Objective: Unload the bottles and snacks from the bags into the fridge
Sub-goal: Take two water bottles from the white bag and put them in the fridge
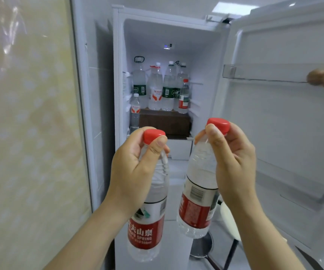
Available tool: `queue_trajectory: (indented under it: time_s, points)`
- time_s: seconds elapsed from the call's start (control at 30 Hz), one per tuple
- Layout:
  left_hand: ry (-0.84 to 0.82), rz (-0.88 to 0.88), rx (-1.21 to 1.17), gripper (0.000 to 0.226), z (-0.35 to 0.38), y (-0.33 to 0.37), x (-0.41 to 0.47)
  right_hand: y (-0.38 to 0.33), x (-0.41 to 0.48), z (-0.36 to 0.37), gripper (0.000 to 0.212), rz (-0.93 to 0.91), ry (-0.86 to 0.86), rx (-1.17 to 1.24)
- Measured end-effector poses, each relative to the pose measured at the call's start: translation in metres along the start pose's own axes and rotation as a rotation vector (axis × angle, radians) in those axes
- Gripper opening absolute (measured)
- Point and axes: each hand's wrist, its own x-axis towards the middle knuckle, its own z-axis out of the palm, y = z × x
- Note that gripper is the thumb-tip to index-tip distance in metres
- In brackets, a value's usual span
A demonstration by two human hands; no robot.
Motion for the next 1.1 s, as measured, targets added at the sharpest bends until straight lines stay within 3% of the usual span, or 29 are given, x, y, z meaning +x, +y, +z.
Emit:
queue_trajectory:
  time_s: [0.1, 0.33, 0.73, 1.1]
  points:
    - [0.004, 0.008, -0.001, 0.020, 0.011, -0.019, 0.026, 0.027, 0.025, 0.003, 0.013, 0.001, 0.011, 0.035]
    - [0.057, 0.042, -0.013, 0.019, 0.045, -0.061, 0.084, 0.087, 0.084, 0.001, 0.028, -0.008, -0.007, 0.035]
    - [0.088, 0.011, -0.007, 0.023, 0.076, -0.137, 0.157, 0.178, 0.152, 0.013, 0.019, 0.035, -0.014, 0.011]
    - [0.073, 0.044, 0.017, 0.024, 0.066, -0.224, 0.256, 0.262, 0.224, 0.068, 0.015, 0.008, 0.019, -0.032]
